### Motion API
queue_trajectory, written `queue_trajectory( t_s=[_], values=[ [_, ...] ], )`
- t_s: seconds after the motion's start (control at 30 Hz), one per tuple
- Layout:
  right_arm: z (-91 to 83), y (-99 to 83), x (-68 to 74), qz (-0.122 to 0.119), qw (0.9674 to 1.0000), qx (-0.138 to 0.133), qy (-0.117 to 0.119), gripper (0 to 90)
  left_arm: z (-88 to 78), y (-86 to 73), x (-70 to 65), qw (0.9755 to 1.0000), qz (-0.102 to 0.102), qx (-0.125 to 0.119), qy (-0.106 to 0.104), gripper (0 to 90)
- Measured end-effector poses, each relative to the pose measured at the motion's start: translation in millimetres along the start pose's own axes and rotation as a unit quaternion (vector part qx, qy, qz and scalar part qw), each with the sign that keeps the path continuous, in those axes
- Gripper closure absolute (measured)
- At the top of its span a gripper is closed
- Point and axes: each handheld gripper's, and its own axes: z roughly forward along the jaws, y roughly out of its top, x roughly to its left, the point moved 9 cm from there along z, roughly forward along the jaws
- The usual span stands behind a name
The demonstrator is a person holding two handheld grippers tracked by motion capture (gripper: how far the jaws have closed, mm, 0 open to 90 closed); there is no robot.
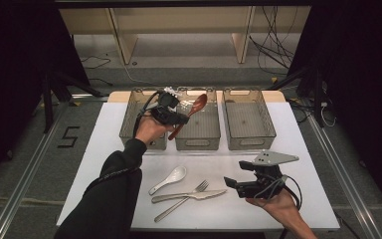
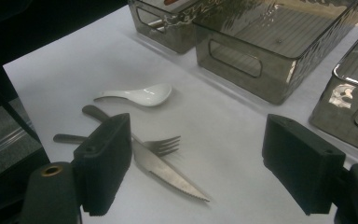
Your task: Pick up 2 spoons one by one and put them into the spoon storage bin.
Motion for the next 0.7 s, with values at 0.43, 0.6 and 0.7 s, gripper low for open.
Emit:
queue_trajectory(
  t_s=[0.43,0.6,0.7],
  values=[
    [1.3,-0.2,1.3,-0.001,1.0000,0.001,0.004,25.0,18.6,17.2,8.4,0.9998,-0.016,-0.009,0.009,80.6],
    [1.7,-0.9,1.5,-0.001,1.0000,0.003,0.005,25.0,26.4,18.7,9.3,0.9997,-0.020,-0.008,0.010,80.6],
    [2.0,-1.3,1.4,-0.002,1.0000,0.004,0.005,25.0,30.6,19.0,9.5,0.9997,-0.019,-0.006,0.013,80.6]
  ],
)
